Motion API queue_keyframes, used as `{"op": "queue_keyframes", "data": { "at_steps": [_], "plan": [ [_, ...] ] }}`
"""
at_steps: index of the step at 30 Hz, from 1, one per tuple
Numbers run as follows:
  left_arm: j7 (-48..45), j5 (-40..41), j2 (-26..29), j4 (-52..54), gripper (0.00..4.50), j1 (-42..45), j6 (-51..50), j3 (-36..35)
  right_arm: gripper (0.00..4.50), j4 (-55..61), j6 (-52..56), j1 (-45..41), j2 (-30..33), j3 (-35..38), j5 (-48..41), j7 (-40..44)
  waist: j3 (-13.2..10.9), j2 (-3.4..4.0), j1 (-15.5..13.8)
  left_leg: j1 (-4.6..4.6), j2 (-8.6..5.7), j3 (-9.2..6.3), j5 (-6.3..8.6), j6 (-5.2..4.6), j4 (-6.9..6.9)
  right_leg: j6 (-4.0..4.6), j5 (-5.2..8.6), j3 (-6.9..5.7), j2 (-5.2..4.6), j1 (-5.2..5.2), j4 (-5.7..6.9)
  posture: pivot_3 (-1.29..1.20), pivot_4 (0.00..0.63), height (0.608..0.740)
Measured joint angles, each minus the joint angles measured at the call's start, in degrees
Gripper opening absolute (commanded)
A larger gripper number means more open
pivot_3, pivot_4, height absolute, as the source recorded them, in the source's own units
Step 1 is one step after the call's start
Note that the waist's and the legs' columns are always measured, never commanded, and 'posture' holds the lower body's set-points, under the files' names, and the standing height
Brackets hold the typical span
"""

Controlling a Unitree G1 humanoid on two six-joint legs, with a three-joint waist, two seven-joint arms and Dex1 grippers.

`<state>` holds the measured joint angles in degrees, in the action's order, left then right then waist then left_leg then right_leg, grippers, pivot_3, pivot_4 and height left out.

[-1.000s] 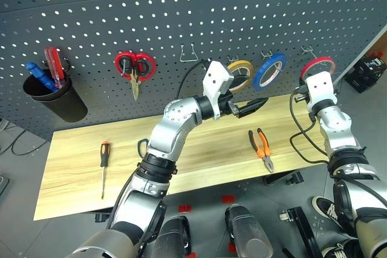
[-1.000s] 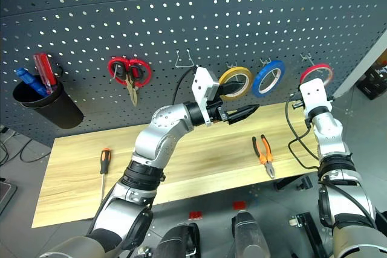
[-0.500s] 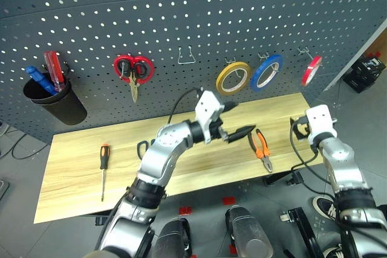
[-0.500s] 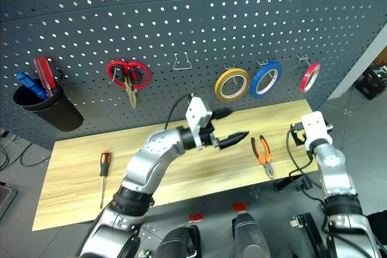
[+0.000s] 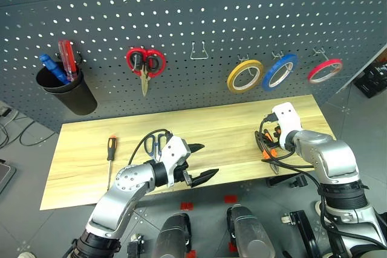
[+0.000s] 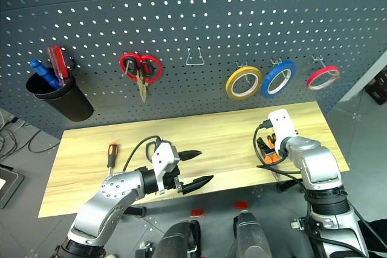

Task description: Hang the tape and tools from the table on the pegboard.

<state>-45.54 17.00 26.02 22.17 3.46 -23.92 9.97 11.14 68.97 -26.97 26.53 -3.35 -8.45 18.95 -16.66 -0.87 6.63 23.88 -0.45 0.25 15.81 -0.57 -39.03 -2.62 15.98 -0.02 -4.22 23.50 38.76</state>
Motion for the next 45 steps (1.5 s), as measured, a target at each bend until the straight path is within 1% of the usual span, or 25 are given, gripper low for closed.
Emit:
{"op": "queue_keyframes", "data": {
  "at_steps": [4, 6, 8, 11, 15, 21, 30, 34, 39, 42, 45],
  "plan": [
    [2.65, 0.45, -0.97, 2.46, 4.50, -1.48, -1.58, -0.27, 4.48, -0.94, 0.19, 1.11, 1.85, -1.12, 0.17, 1.02, -1.07, -0.09, -0.43, -0.01, 0.02, -0.03, 0.00, 0.00, -0.01, 0.01, 0.00, -0.04, 0.00, 0.00, 0.07, -0.15, 0.404, 0.740],
    [4.04, 0.66, -1.65, 3.65, 4.50, -1.97, -2.29, -0.22, 4.48, -2.30, 0.24, 1.02, 1.51, -1.18, 0.15, 1.06, -1.64, -0.20, -0.57, -0.02, 0.04, -0.06, 0.00, 0.00, -0.01, 0.01, 0.00, -0.06, 0.01, 0.01, 0.10, -0.13, 0.423, 0.740],
    [5.02, 0.67, -1.76, 4.76, 4.50, -2.41, -2.91, -0.07, 4.48, -4.10, 0.22, 0.76, 1.09, -1.29, 0.22, 0.92, -2.31, -0.21, -0.68, -0.02, 0.05, -0.08, 0.00, 0.00, 0.00, 0.01, 0.00, -0.09, 0.02, 0.01, 0.11, -0.13, 0.428, 0.740],
    [6.00, 0.68, -1.94, 5.40, 4.50, -2.89, -3.46, 0.89, 4.48, -8.14, 0.08, -0.81, -1.05, -1.08, 0.50, 0.01, -3.07, -0.18, -0.67, 0.00, 0.07, -0.06, 0.00, 0.01, 0.00, 0.01, 0.00, -0.09, 0.03, 0.06, 0.14, -0.12, 0.438, 0.740],
    [6.43, 0.76, -2.14, 5.76, 4.50, -2.43, -3.94, 1.02, 4.48, -12.96, -1.09, -4.66, -5.22, 1.59, 0.70, -2.96, -3.84, -0.26, -0.79, -0.01, 0.08, -0.10, -0.01, 0.02, 0.00, 0.02, -0.01, -0.17, 0.03, 0.06, 0.17, -0.11, 0.442, 0.740],
    [6.85, 0.81, -2.31, 5.47, 4.50, 1.96, -4.60, 0.90, 4.48, -18.34, -4.99, -7.65, -7.11, 2.49, 1.80, -5.65, -4.23, -0.28, -1.74, 0.00, 0.07, -0.15, -0.02, 0.03, 0.00, 0.02, -0.01, -0.38, 0.02, 0.04, 0.16, -0.10, 0.442, 0.740],
    [7.24, 0.94, -1.96, 5.39, 4.50, 2.32, -4.75, 0.82, 4.48, -20.13, -5.76, -7.77, -7.06, 3.63, 2.80, -7.77, -4.38, -0.29, -1.89, 0.02, 0.08, -0.22, -0.02, 0.04, 0.02, 0.02, -0.01, -0.36, -0.01, 0.02, 0.11, -0.12, 0.441, 0.740],
    [7.25, 0.95, -1.53, 5.21, 4.50, 2.12, -4.74, 0.54, 4.48, -20.03, -3.53, -7.49, -7.03, 4.94, 3.15, -9.36, -5.25, -0.24, -1.87, 0.14, 0.08, -0.21, -0.04, 0.06, 0.04, 0.02, -0.01, -0.36, -0.02, 0.15, 0.12, -0.13, 0.442, 0.740],
    [7.26, 0.95, -1.58, 4.67, 4.50, 3.12, -4.67, 0.52, 4.48, -17.96, 0.71, -7.71, -7.65, 7.03, 3.00, -10.70, -5.34, -0.25, -1.81, 0.59, 0.10, -0.22, -0.13, 0.22, 0.08, 0.03, -0.01, -0.40, 0.00, 0.62, 0.16, -0.12, 0.437, 0.740],
    [7.24, 0.96, -1.57, 4.24, 4.50, 3.31, -4.65, 0.49, 4.48, -17.76, 1.70, -7.71, -8.28, 7.91, 2.71, -11.16, -5.35, -0.26, -1.76, 0.59, 0.10, -0.22, -0.13, 0.21, 0.08, 0.03, -0.01, -0.42, 0.00, 0.62, 0.16, -0.12, 0.433, 0.740],
    [7.08, 0.98, -1.32, 4.21, 4.50, 3.61, -4.65, 0.29, 3.87, -17.77, 2.26, -7.78, -9.19, 8.58, 2.58, -11.18, -5.36, -0.26, -1.75, 0.59, 0.10, -0.23, -0.13, 0.21, 0.08, 0.03, -0.01, -0.41, 0.00, 0.61, 0.16, -0.12, 0.433, 0.740]
  ]
}}
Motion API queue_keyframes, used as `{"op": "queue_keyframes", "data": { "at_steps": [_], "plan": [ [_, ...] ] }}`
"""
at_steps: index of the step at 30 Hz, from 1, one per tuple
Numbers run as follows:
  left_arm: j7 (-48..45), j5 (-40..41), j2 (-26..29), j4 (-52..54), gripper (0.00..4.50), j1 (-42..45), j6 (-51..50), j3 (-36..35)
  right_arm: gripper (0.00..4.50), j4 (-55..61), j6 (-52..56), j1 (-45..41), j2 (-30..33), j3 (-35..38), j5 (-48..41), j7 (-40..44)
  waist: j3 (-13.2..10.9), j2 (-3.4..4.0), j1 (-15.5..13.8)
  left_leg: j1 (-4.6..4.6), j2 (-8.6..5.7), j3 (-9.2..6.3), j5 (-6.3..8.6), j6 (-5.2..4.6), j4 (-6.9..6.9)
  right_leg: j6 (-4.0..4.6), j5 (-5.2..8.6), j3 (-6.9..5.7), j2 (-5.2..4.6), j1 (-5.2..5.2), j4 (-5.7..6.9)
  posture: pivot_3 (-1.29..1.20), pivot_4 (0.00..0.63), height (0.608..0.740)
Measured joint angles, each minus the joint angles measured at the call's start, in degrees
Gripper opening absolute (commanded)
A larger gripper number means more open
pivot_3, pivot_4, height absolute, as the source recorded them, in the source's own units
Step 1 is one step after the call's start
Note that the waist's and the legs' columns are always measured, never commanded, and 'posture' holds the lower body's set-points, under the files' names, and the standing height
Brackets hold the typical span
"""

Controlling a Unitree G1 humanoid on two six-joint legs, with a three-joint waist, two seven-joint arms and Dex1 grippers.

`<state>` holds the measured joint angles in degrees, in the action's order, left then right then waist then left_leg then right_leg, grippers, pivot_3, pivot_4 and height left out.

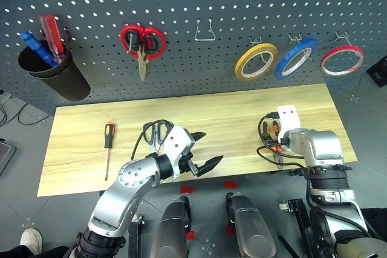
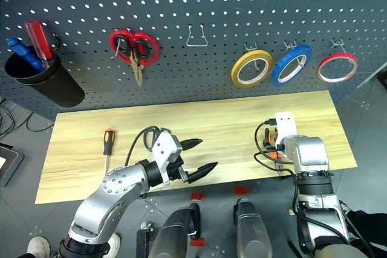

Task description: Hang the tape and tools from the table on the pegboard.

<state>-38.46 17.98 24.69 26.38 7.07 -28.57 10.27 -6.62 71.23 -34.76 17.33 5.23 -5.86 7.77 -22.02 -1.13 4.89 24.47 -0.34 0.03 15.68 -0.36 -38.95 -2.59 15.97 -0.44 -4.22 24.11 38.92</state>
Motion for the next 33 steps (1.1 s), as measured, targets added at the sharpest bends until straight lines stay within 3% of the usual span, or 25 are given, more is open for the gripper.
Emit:
{"op": "queue_keyframes", "data": {
  "at_steps": [3, 16, 22, 29, 33],
  "plan": [
    [-0.56, 0.02, 0.36, -0.04, 4.50, 0.11, 0.02, -0.38, 3.02, -0.13, -0.21, -0.21, -0.57, 0.24, -0.02, 0.01, 0.00, 0.00, -0.03, 0.00, 0.00, -0.04, 0.00, 0.00, 0.00, 0.00, 0.00, -0.02, 0.01, 0.00, 0.01, -0.12, 0.429, 0.740],
    [-1.09, 0.07, 0.39, -0.01, 4.50, 0.14, 0.30, -0.72, 3.02, 0.32, -3.87, -0.26, 0.19, -1.59, -0.99, 3.81, 0.00, 0.00, 0.12, 0.03, 0.00, 0.02, -0.02, 0.04, 0.03, 0.00, 0.00, -0.09, 0.03, 0.07, 0.00, -0.15, 0.368, 0.740],
    [0.59, 2.37, -0.10, 4.44, 4.50, -5.63, 0.32, -3.33, 3.02, 17.07, -9.72, 1.85, 1.48, -6.69, -7.20, 14.46, 0.17, 0.02, 0.18, 0.27, 0.09, -0.13, -0.23, 0.40, 0.07, -0.01, 0.00, -0.12, 0.10, 0.25, -0.08, -0.17, 0.314, 0.740],
    [9.80, 4.52, -4.81, 16.11, 4.50, -13.80, 0.07, -8.76, 3.02, 22.22, -17.08, 3.48, -6.03, -7.57, -8.87, 13.02, 1.31, -0.19, 0.06, 0.34, -0.01, -0.11, -0.30, 0.51, -0.01, -0.02, -0.04, -0.12, -0.02, 0.27, -0.03, -0.16, 0.240, 0.740],
    [16.53, 4.67, -6.84, 22.83, 4.50, -15.89, -2.45, -11.02, 3.02, 21.85, -23.44, -0.93, -11.71, -7.31, -8.84, 10.57, 2.73, -0.23, 0.03, 0.35, 0.00, -0.14, -0.38, 0.65, 0.01, 0.00, -0.05, -0.17, 0.09, 0.33, 0.04, -0.10, 0.181, 0.740]
  ]
}}
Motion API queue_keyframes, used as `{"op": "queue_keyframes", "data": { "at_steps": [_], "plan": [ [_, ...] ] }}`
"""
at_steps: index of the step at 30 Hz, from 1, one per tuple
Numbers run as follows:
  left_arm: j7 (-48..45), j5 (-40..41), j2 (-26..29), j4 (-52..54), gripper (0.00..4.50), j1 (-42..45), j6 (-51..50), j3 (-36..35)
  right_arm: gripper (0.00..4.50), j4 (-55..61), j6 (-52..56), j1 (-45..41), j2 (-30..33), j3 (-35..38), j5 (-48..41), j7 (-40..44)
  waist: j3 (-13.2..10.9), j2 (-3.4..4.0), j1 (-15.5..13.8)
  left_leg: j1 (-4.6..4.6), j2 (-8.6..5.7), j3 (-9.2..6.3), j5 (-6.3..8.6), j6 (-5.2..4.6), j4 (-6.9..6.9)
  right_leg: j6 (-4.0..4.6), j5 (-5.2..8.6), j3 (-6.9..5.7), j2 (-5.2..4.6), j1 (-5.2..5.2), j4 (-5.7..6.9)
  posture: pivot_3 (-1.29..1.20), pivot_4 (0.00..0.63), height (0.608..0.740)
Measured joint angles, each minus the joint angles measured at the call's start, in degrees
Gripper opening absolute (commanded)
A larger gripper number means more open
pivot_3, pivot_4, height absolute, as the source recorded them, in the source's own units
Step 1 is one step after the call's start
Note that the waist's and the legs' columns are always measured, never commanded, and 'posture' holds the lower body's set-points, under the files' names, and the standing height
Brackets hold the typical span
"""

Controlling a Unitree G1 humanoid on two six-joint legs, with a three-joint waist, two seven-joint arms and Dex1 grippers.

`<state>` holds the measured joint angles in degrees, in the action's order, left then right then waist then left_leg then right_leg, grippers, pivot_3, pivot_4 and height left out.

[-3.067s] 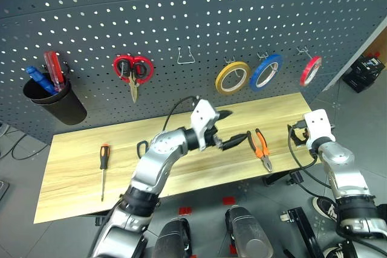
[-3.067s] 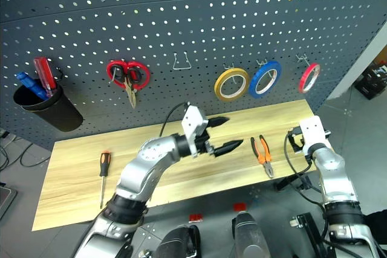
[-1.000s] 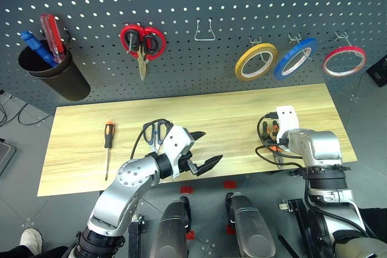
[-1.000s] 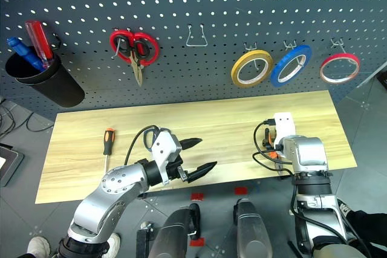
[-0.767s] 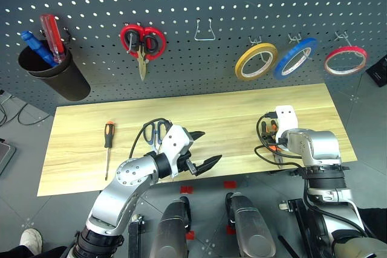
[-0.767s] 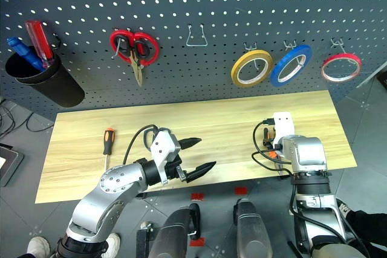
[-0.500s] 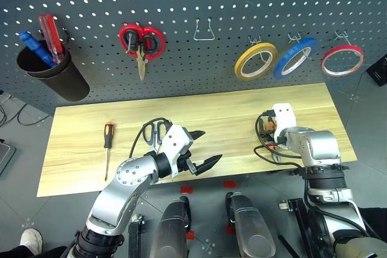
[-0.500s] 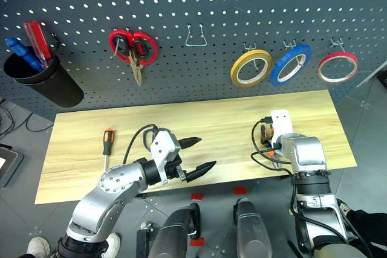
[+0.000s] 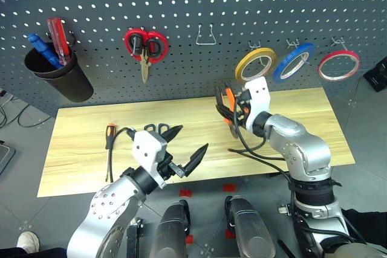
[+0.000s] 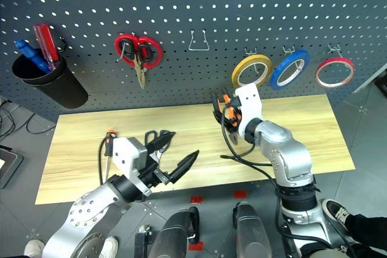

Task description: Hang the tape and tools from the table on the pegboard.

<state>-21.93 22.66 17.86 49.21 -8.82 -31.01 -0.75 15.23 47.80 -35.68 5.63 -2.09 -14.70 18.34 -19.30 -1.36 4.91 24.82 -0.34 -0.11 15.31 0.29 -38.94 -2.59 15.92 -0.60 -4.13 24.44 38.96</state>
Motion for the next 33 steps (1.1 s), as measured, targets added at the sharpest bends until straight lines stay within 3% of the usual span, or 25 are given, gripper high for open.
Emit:
{"op": "queue_keyframes", "data": {
  "at_steps": [6, 12, 18, 27, 33],
  "plan": [
    [7.24, -0.19, -0.39, 3.83, 4.50, 3.16, -2.23, -3.67, 3.02, -7.33, -16.28, -11.05, -7.42, 1.52, 0.29, -3.66, 3.49, -0.18, -0.34, 0.00, -0.02, 0.09, -0.04, 0.07, 0.14, 0.00, 0.00, -0.07, 0.10, 0.04, -0.09, -0.04, 0.130, 0.740],
    [11.23, -1.34, -0.30, 4.02, 4.50, 7.80, -2.49, -5.06, 3.02, -18.10, -31.53, -19.07, -8.60, 3.68, 2.41, -6.64, 6.25, -0.36, -2.49, -0.03, -0.10, 0.16, -0.04, 0.07, 0.08, 0.01, 0.00, -0.06, 0.20, -0.01, -0.08, -0.01, 0.087, 0.740],
    [12.35, -5.11, 0.06, -2.79, 4.50, 15.37, -0.81, -3.51, 3.02, -29.18, -44.50, -25.64, -8.72, 5.02, 5.15, -10.30, 8.37, -0.51, -3.41, -0.10, -0.10, 0.15, -0.05, 0.08, 0.08, 0.02, 0.00, -0.05, 0.29, -0.10, -0.07, -0.02, 0.086, 0.740],
    [12.09, -8.93, -0.23, -12.16, 4.50, 22.70, 2.24, -0.83, 3.02, -43.89, -57.44, -25.76, -8.64, 4.25, 10.95, -13.98, 8.91, -0.53, -2.97, -0.13, -0.02, 0.19, -0.05, 0.09, 0.13, 0.02, -0.01, 0.01, 0.35, -0.08, 0.01, -0.02, 0.124, 0.740],
    [10.49, -8.82, 0.22, -13.74, 4.50, 24.27, 2.73, -0.89, 3.02, -47.86, -59.57, -21.69, -9.65, 3.54, 11.68, -14.90, 8.90, -0.52, -2.97, -0.13, -0.01, 0.16, -0.05, 0.08, 0.12, 0.03, -0.01, 0.02, 0.35, -0.10, 0.01, -0.02, 0.156, 0.740]
  ]
}}
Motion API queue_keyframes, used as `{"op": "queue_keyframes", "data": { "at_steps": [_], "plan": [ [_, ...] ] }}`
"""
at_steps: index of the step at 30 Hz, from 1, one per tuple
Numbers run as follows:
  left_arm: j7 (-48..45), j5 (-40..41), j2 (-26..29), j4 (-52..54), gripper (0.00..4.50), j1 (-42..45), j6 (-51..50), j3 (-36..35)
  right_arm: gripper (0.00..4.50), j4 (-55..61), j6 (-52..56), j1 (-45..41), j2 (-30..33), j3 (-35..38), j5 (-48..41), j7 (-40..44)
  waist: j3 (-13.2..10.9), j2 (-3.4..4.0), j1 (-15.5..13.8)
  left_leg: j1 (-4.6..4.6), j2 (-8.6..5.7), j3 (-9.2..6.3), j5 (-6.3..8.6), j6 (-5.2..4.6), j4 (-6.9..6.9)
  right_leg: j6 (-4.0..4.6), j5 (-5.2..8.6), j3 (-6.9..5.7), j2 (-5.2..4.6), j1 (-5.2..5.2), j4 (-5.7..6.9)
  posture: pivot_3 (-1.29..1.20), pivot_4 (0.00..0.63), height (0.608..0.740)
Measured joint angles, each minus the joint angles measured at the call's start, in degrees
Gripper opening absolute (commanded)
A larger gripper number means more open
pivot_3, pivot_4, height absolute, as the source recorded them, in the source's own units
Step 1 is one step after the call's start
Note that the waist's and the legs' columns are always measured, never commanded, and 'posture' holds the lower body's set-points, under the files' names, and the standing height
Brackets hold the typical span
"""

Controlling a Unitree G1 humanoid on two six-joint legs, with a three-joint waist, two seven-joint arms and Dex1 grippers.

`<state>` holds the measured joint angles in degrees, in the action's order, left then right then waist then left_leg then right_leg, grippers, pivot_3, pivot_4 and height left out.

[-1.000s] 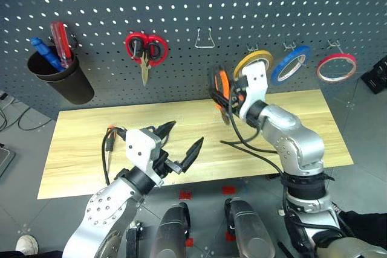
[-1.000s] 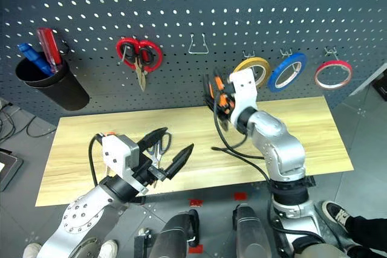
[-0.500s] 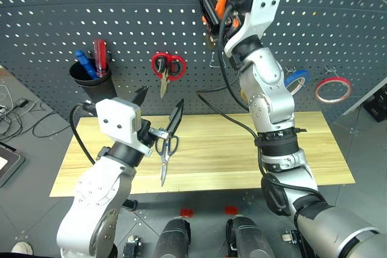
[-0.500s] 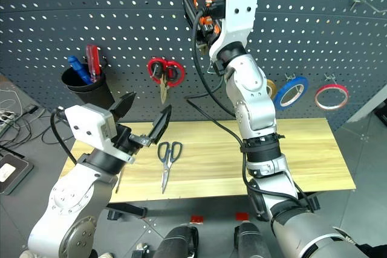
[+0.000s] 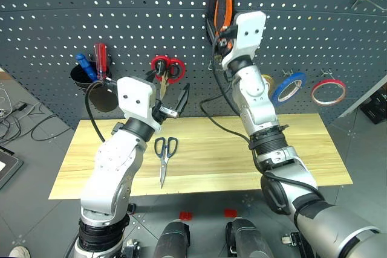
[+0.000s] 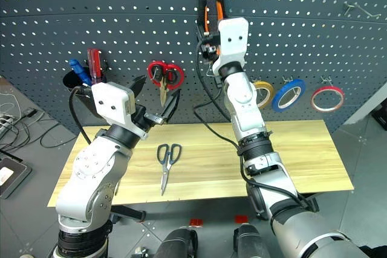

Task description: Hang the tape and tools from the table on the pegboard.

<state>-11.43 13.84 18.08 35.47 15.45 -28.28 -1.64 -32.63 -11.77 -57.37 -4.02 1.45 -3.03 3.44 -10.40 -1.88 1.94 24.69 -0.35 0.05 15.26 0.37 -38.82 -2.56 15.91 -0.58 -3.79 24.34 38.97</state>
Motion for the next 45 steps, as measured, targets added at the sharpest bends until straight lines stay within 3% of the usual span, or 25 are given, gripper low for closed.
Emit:
{"op": "queue_keyframes", "data": {
  "at_steps": [11, 16, 25, 29, 37, 41, 45],
  "plan": [
    [-1.66, 0.37, 0.70, -0.13, 4.50, -0.08, -0.39, -1.05, 3.02, -0.39, 1.65, 3.92, -0.91, -0.81, 0.23, -0.49, -0.04, 0.06, -0.06, -0.12, -0.01, -0.08, 0.01, -0.02, 0.00, 0.01, 0.00, 0.00, 0.00, -0.16, -0.01, -0.01, 0.188, 0.740],
    [-1.68, 0.39, 0.70, -0.06, 4.50, -0.20, -1.06, -1.06, 4.48, -0.41, 3.19, 4.77, -0.66, -1.11, 0.35, 0.09, -0.09, 0.13, -0.08, -0.19, -0.02, -0.06, 0.02, -0.03, 0.01, 0.01, 0.00, 0.01, 0.00, -0.19, -0.02, -0.01, 0.195, 0.740],
    [-1.74, 0.59, 0.71, 0.07, 4.50, -1.61, -1.41, -1.12, 4.48, 1.82, 5.34, 5.83, -0.09, -2.73, 0.90, 1.95, -0.16, 0.25, -0.14, -0.19, -0.03, -0.07, 0.03, -0.05, 0.00, 0.01, 0.00, 0.03, -0.04, -0.21, -0.03, -0.02, 0.207, 0.740],
    [-1.74, 0.90, 0.75, 0.86, 4.50, -3.19, -1.63, -1.27, 4.48, 8.34, 8.95, 9.08, 1.27, -2.96, -0.58, 5.59, -0.18, 0.28, -0.15, -0.19, -0.03, -0.10, 0.04, -0.08, 0.00, 0.01, 0.00, 0.05, -0.21, -0.23, -0.04, -0.03, 0.212, 0.740],
    [-1.56, 2.33, 0.71, 5.89, 4.50, -10.49, -3.93, -3.11, 4.48, 29.22, 21.49, 19.59, 8.21, -5.20, -4.07, 14.66, -0.32, 0.50, -0.10, -0.22, -0.03, -0.11, 0.21, -0.36, -0.02, 0.02, 0.01, 0.09, -0.25, -0.26, -0.13, -0.05, 0.226, 0.740],
    [1.08, 2.69, -2.30, 8.98, 4.50, -15.43, -5.10, -3.24, 4.48, 38.16, 28.39, 24.14, 12.10, -6.19, -7.49, 19.80, -0.45, 0.59, -0.08, -0.25, -0.03, -0.10, 0.28, -0.49, -0.02, 0.03, 0.01, 0.11, -0.27, -0.33, -0.22, -0.06, 0.251, 0.740],
    [5.98, -0.30, -3.65, 9.46, 4.50, -19.62, -8.62, -2.57, 4.48, 43.38, 32.00, 28.27, 17.98, -7.31, -11.78, 27.99, -1.56, 0.67, -0.11, -0.85, -0.03, -0.19, 0.38, -0.66, -0.01, 0.09, 0.05, 0.07, -0.28, -1.03, -0.42, -0.08, 0.286, 0.740]
  ]
}}
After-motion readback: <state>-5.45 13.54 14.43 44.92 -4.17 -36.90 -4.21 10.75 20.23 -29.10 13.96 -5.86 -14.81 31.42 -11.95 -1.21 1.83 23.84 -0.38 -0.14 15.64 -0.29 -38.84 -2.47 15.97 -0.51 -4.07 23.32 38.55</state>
